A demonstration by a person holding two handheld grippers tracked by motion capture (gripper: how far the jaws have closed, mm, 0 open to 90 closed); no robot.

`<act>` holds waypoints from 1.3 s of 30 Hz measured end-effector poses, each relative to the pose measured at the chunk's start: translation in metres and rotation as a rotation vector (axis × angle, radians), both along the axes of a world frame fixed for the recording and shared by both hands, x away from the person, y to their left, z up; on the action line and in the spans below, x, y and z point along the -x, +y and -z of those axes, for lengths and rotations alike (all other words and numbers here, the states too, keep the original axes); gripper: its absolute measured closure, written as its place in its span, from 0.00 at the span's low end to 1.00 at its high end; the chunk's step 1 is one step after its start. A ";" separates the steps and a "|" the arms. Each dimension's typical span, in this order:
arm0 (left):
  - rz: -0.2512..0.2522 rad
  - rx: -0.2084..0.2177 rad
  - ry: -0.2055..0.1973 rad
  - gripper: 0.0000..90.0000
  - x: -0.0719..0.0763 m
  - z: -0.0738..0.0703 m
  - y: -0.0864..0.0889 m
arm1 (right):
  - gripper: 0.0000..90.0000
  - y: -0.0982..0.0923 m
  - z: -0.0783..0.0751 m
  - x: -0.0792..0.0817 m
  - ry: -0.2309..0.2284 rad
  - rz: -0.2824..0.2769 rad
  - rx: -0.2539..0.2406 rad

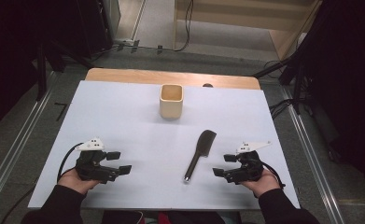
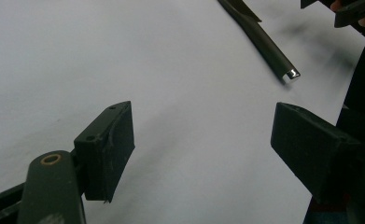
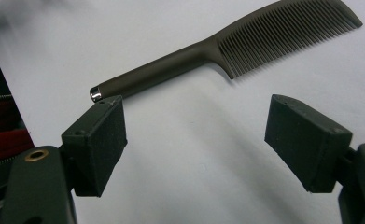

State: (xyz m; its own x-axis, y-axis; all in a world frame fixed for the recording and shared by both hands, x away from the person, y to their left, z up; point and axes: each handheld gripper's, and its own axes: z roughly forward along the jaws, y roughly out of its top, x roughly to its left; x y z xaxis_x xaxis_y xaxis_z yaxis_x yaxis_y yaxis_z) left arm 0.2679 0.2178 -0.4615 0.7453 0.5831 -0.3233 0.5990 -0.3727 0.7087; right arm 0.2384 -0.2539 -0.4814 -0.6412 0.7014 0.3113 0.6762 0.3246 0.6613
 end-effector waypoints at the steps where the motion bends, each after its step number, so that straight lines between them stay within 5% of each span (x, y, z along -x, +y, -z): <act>1: 0.000 0.002 0.000 0.24 0.000 0.000 0.000 | 0.21 -0.001 0.000 0.000 0.002 -0.008 0.001; 39: 0.007 -0.001 0.014 0.24 -0.001 0.001 -0.001 | 0.22 0.000 0.000 -0.005 0.000 -0.031 0.026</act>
